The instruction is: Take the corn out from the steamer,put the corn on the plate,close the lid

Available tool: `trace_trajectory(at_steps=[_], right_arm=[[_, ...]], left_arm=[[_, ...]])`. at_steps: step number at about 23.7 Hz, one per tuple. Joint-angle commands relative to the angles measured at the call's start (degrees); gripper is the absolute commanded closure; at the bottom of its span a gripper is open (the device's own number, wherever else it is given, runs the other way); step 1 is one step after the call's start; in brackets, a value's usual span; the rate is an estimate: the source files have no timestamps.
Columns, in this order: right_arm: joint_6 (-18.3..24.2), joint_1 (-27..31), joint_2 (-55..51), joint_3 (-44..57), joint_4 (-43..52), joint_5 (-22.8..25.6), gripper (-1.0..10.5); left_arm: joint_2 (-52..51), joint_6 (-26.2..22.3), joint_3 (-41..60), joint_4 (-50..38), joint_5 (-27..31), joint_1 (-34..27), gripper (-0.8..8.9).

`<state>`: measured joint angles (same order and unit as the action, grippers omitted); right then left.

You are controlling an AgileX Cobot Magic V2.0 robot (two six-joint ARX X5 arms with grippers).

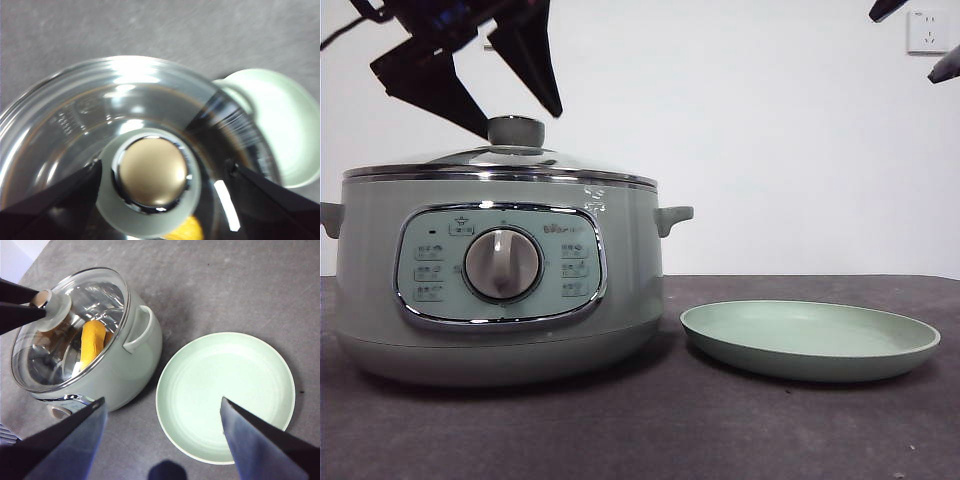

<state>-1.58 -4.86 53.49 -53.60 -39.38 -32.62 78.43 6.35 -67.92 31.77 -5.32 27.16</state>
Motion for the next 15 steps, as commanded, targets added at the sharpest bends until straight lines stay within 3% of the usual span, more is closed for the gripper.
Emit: trace_trajectory(at_steps=[1, 4, 7, 11, 15], right_arm=[[-0.31, -0.13, 0.13, -0.13, -0.04, 0.0, 5.7], [-0.5, -0.13, 0.13, -0.13, -0.15, 0.0, 5.7], [-0.48, -0.13, 0.13, -0.13, -0.17, -0.02, 5.7], [-0.5, -0.13, 0.13, -0.13, -0.17, -0.02, 5.7], [-0.52, -0.42, 0.17, -0.13, 0.31, -0.07, 5.7]], left_arm=[[0.94, -2.6, -0.04, -0.61, 0.85, 0.66, 4.09], [1.7, -3.45, -0.04, -0.39, 0.85, 1.2, 4.53], [2.08, -4.35, -0.04, -0.46, 0.87, 1.4, 5.82], [2.08, -5.4, -0.04, -0.48, 0.96, 1.42, 8.3], [1.62, -5.55, -0.11, -1.81, 4.31, 1.42, 8.23]])
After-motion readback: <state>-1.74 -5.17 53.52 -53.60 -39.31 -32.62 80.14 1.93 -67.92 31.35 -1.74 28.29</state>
